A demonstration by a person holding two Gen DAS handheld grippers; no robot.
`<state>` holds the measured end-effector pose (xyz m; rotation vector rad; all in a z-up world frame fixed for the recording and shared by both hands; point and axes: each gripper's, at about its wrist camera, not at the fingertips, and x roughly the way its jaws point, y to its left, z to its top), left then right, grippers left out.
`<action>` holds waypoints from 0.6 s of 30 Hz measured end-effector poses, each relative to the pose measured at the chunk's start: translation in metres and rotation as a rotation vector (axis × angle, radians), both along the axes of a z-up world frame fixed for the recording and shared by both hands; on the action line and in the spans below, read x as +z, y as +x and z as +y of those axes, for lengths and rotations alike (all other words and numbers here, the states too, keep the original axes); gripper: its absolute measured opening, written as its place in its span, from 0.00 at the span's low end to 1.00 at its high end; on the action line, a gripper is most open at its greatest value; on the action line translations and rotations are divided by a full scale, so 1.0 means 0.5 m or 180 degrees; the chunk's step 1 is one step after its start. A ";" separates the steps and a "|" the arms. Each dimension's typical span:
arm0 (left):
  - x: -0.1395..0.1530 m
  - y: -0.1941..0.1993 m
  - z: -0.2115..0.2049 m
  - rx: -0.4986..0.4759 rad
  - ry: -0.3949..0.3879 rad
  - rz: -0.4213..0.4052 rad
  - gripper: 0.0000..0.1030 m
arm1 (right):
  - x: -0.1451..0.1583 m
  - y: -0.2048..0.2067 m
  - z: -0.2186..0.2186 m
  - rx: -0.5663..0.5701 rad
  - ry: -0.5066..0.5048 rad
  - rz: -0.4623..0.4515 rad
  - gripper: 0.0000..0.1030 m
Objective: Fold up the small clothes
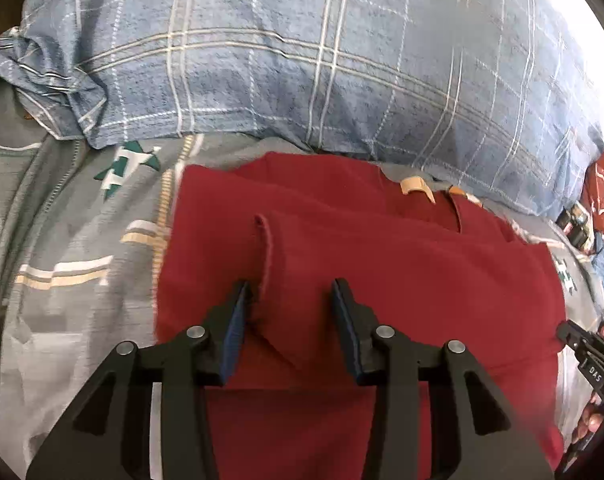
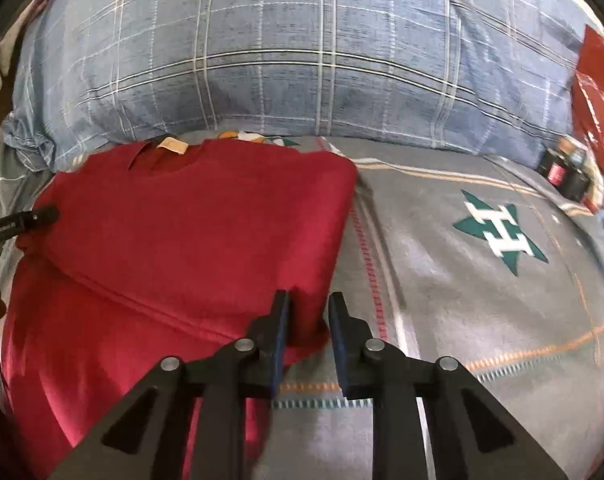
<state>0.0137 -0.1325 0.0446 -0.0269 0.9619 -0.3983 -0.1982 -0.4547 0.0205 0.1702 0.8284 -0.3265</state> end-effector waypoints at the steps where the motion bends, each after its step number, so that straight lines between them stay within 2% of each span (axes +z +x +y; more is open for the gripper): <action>1: 0.007 -0.001 0.008 0.0032 -0.0041 -0.0029 0.44 | 0.005 -0.009 -0.003 -0.0063 0.0007 -0.0015 0.18; 3: 0.025 -0.003 0.025 0.0131 -0.0134 -0.0137 0.57 | 0.031 -0.038 -0.010 -0.0232 0.0020 -0.0129 0.22; 5: 0.033 0.000 0.029 0.0181 -0.0155 -0.0184 0.57 | 0.060 -0.050 -0.018 -0.0256 0.0113 -0.0354 0.26; 8: 0.023 0.011 0.018 0.0171 -0.0084 -0.0151 0.57 | 0.076 0.000 0.011 0.0106 0.0137 -0.0412 0.31; 10: 0.006 0.017 0.007 0.0159 0.0024 -0.0094 0.57 | 0.068 0.052 0.032 0.0345 0.0208 -0.0410 0.34; 14: -0.018 0.025 -0.011 0.0122 0.0243 -0.0049 0.58 | 0.024 0.147 0.029 0.0451 0.0329 -0.0250 0.34; 15: -0.020 0.026 -0.014 0.0117 0.0268 -0.0056 0.62 | 0.008 0.171 0.026 0.0450 0.0293 -0.0176 0.34; 16: -0.021 0.029 -0.015 0.0119 0.0287 -0.0067 0.64 | -0.005 0.187 0.021 0.0403 0.0216 -0.0131 0.30; 18: -0.024 0.035 -0.014 0.0131 0.0278 -0.0057 0.66 | -0.016 0.202 0.005 0.0279 0.0089 -0.0261 0.28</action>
